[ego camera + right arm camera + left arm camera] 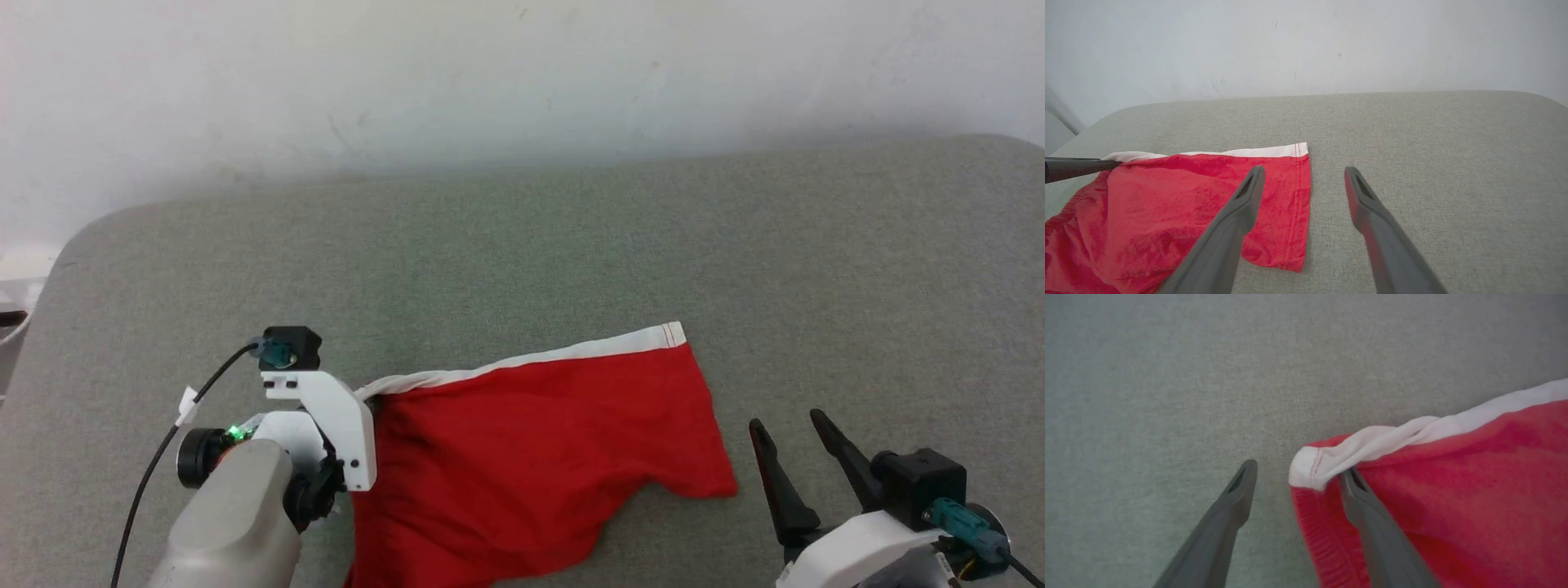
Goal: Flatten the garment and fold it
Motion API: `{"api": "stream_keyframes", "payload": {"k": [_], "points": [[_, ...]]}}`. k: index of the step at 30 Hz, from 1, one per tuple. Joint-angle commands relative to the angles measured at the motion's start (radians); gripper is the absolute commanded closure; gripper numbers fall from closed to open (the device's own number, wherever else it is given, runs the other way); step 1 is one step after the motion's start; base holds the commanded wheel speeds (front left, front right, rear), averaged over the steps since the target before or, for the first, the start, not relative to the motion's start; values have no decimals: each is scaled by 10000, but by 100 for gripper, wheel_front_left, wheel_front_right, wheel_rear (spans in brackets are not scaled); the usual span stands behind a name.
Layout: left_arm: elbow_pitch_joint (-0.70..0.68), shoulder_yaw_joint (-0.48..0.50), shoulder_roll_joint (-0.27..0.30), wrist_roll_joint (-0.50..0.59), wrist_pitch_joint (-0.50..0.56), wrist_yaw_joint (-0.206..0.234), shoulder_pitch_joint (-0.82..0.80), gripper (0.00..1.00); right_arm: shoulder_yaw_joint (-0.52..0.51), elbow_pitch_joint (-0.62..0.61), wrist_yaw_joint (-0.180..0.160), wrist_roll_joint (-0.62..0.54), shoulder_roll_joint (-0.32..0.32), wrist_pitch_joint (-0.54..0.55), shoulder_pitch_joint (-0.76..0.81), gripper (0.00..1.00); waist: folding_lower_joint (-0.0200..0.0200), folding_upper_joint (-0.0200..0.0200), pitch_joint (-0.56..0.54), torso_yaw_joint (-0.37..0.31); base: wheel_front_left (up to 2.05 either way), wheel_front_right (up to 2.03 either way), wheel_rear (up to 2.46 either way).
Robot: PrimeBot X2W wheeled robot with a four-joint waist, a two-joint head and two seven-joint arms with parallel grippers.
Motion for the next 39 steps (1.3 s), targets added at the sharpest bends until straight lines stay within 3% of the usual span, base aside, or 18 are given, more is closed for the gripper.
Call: {"api": "stream_keyframes", "payload": {"k": [1, 4, 10, 17, 24, 25, 26, 27, 28, 32, 39], "points": [[95, 15, 61, -14, -132, -129, 88, 0, -20, 37, -7, 63, 24, -65, 27, 0, -1, 0, -142, 54, 0, 0, 0], [254, -95, 119, -10, -120, -443, -86, 0, 10, 57, -7, 74, 24, -47, 92, 0, -1, 0, -294, 104, 0, 0, 0], [791, -565, 207, 31, 913, -1038, -586, 0, 242, 6, -7, 12, 24, -35, -23, 0, -1, 0, -117, -52, 0, 0, 0], [1507, -780, 96, -129, 1875, -1310, -1486, 0, 343, 121, -7, 122, 24, -99, -270, 0, -1, 0, 491, -332, 0, 0, 0], [2775, -987, -385, -663, 3820, -1490, -2112, 0, 446, 359, -7, 191, 24, -195, -601, 0, -1, 0, 899, -552, 0, 0, 0], [2911, -1020, -473, -766, 4117, -1508, -2105, 12, 456, 402, -7, 202, 24, -202, -627, 0, -1, 0, 903, -573, 0, 0, 0], [2999, -1074, -535, -836, 4349, -1523, -2095, 55, 453, 438, -7, 213, 24, -208, -650, 0, -1, 0, 910, -591, 0, 0, 0], [3040, -1103, -573, -906, 4457, -1534, -2082, 86, 440, 468, -7, 216, 24, -212, -672, 0, -1, 0, 919, -603, 0, 0, 0], [3057, -1162, -599, -935, 4502, -1542, -2051, 100, 404, 503, -7, 226, 24, -211, -700, 0, -1, 0, 919, -607, 0, 0, 0], [2912, -1371, -614, -976, 4149, -1556, -1877, 100, 267, 709, -7, 358, 24, -143, -988, 0, -1, 0, 892, -564, 0, 0, 0], [2303, -1447, -430, -660, 1561, -1437, -1524, 100, -174, 2061, -7, 721, 24, 811, -2413, 0, -1, 0, 867, -172, 0, 0, 0]]}}
